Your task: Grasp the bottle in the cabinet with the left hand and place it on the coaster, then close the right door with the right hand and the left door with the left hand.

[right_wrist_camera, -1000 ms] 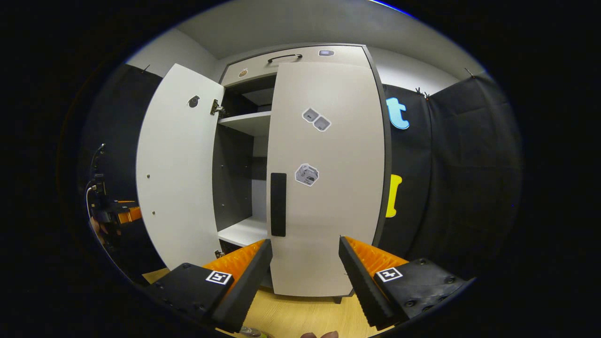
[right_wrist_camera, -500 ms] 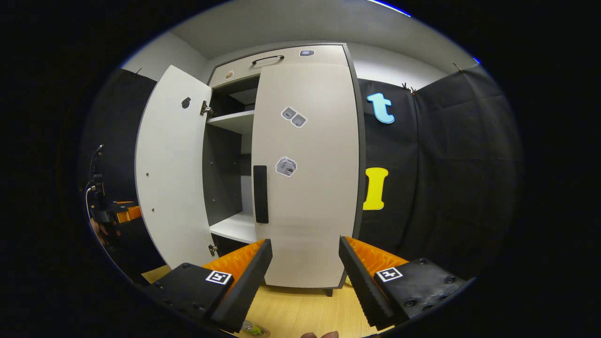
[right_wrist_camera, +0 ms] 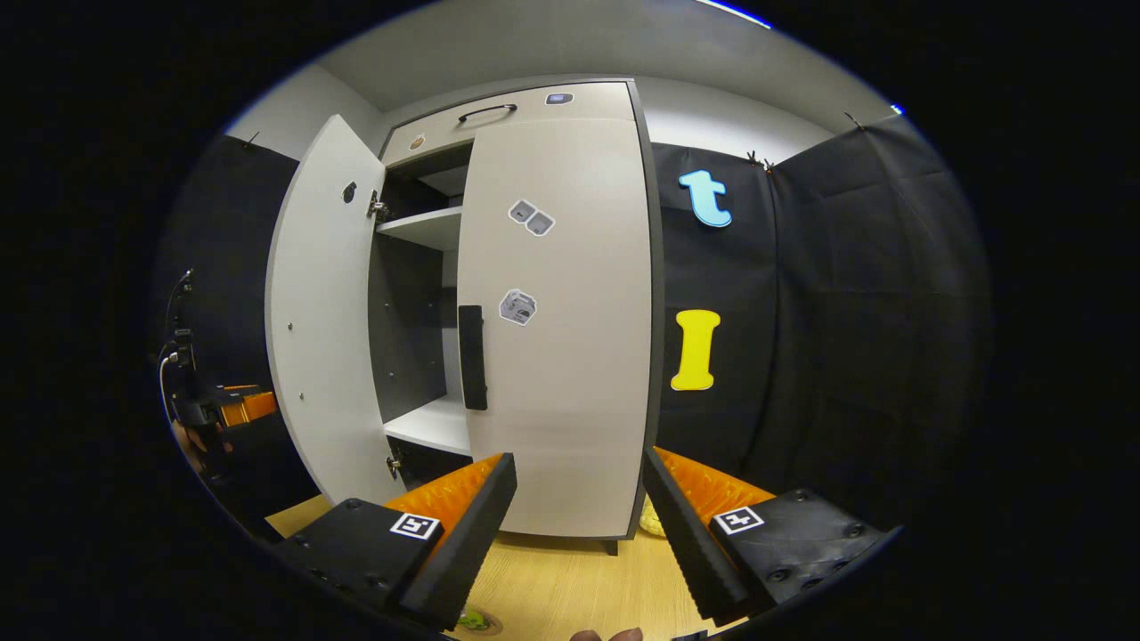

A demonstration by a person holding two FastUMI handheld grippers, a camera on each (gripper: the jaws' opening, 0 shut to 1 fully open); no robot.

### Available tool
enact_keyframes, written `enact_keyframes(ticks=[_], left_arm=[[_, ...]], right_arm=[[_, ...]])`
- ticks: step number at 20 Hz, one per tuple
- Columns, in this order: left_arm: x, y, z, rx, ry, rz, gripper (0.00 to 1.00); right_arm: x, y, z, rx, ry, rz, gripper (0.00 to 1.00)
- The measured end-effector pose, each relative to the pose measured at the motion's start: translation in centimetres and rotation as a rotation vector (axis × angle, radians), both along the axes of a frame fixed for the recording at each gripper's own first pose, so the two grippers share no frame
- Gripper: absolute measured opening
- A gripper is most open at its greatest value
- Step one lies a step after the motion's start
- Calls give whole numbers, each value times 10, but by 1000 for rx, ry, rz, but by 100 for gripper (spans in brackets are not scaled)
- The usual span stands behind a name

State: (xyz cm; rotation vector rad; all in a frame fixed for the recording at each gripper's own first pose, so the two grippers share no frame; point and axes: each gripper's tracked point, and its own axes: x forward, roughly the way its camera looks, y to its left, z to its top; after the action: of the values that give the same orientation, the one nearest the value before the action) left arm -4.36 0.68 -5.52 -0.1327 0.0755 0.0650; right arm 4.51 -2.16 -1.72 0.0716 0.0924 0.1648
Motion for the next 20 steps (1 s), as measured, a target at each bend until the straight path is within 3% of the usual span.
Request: enact_keyframes(ticks=[12, 20], left_arm=[[59, -104, 9, 1, 2, -149, 95], [102, -137, 12, 3, -3, -162, 92]], right_arm=[[-1, -37, -11, -9, 24, -50, 95], [5, -69, -19, 8, 43, -103, 96]])
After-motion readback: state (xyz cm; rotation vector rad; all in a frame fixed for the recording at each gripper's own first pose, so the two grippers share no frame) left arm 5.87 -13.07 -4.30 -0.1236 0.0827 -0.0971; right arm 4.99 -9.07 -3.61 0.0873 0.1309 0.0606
